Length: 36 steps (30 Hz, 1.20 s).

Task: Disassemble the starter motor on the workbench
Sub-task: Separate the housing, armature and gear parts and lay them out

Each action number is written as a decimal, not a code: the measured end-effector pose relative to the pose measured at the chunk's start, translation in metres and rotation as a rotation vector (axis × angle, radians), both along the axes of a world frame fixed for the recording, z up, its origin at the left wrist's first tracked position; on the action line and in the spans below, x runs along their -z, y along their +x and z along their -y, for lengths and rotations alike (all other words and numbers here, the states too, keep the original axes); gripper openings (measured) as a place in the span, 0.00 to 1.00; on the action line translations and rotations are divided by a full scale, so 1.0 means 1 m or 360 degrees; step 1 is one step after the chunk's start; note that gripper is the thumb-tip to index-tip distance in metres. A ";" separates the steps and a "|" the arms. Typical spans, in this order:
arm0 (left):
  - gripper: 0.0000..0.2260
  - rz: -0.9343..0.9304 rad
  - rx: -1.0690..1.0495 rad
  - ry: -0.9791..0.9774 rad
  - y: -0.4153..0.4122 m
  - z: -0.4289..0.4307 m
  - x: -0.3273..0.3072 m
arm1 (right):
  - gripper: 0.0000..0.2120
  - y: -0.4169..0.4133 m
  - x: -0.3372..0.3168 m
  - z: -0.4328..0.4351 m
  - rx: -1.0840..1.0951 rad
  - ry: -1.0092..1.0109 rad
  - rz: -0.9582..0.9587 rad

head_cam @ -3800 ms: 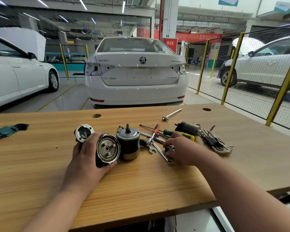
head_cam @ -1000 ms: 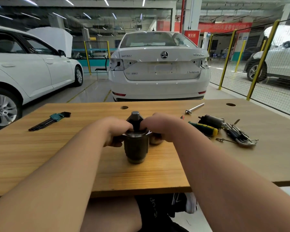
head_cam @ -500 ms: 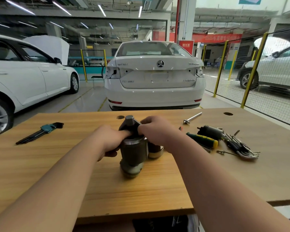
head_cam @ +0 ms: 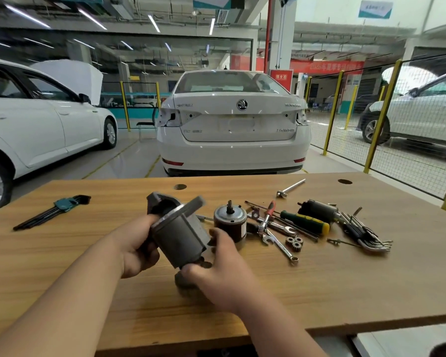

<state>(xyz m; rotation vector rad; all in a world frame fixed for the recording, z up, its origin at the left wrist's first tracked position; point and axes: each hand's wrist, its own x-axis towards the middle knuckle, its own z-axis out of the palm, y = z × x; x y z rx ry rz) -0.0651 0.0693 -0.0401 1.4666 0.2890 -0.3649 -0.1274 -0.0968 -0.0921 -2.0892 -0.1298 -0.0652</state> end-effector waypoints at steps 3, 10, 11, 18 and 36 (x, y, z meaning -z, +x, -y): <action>0.12 -0.0048 -0.0056 -0.0204 0.001 -0.001 0.009 | 0.40 0.001 0.005 -0.005 -0.0046 0.0066 0.0047; 0.09 -0.0095 -0.0074 -0.0370 0.004 0.004 0.018 | 0.33 0.004 0.000 -0.005 0.0133 -0.0152 0.0239; 0.09 -0.0082 -0.0068 -0.0383 0.005 0.004 0.018 | 0.32 0.003 -0.002 -0.004 0.0155 -0.0214 0.0251; 0.10 -0.0011 -0.0142 -0.0286 0.019 0.002 0.009 | 0.14 0.003 -0.016 0.011 0.0186 -0.0764 0.0319; 0.12 -0.0313 -0.0161 -0.0660 0.018 -0.031 0.023 | 0.20 0.004 0.019 0.043 0.0413 -0.0087 0.0240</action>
